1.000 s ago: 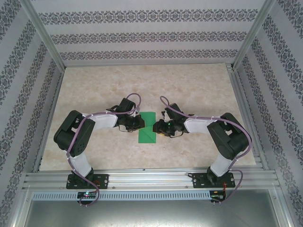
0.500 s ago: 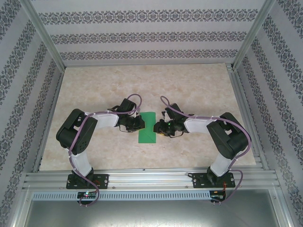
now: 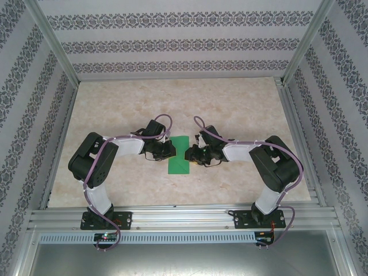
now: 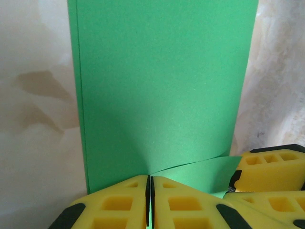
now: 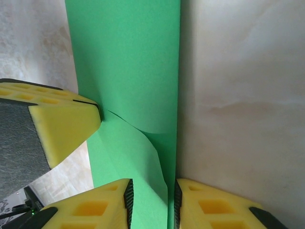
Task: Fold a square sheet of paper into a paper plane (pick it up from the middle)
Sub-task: Turn over the paper at the center of the table.
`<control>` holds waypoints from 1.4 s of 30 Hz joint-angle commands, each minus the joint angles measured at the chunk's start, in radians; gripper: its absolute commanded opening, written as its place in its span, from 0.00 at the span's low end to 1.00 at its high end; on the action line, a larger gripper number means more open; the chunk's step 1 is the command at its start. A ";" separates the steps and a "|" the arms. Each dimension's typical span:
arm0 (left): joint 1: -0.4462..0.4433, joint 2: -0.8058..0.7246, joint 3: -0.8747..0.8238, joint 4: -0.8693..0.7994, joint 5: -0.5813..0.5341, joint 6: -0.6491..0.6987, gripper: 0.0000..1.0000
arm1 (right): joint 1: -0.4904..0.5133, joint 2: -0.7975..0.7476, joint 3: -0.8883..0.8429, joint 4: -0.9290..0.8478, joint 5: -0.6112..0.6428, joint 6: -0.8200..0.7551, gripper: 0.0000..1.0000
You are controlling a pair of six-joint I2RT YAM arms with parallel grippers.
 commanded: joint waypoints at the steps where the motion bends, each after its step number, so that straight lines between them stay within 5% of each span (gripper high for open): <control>1: -0.009 -0.018 0.010 -0.021 -0.022 0.011 0.13 | -0.004 0.008 -0.023 0.068 -0.039 0.012 0.30; 16: -0.010 -0.121 -0.034 0.000 -0.077 -0.028 0.14 | -0.004 0.027 -0.051 0.195 -0.098 0.041 0.17; 24: -0.005 -0.343 -0.096 -0.061 -0.264 -0.062 0.16 | -0.018 -0.153 0.007 -0.055 -0.032 -0.042 0.09; 29: 0.004 -0.512 -0.147 -0.129 -0.400 -0.075 0.19 | -0.010 -0.319 0.142 -0.488 0.201 -0.179 0.08; 33: 0.023 -0.652 -0.221 -0.136 -0.473 -0.101 0.28 | 0.042 -0.380 0.315 -0.882 0.526 -0.259 0.10; 36: 0.042 -0.732 -0.273 -0.122 -0.480 -0.107 0.38 | 0.104 -0.375 0.439 -1.100 0.741 -0.254 0.10; 42: 0.072 -0.789 -0.297 -0.156 -0.515 -0.075 0.41 | 0.224 -0.247 0.628 -1.385 1.041 -0.166 0.09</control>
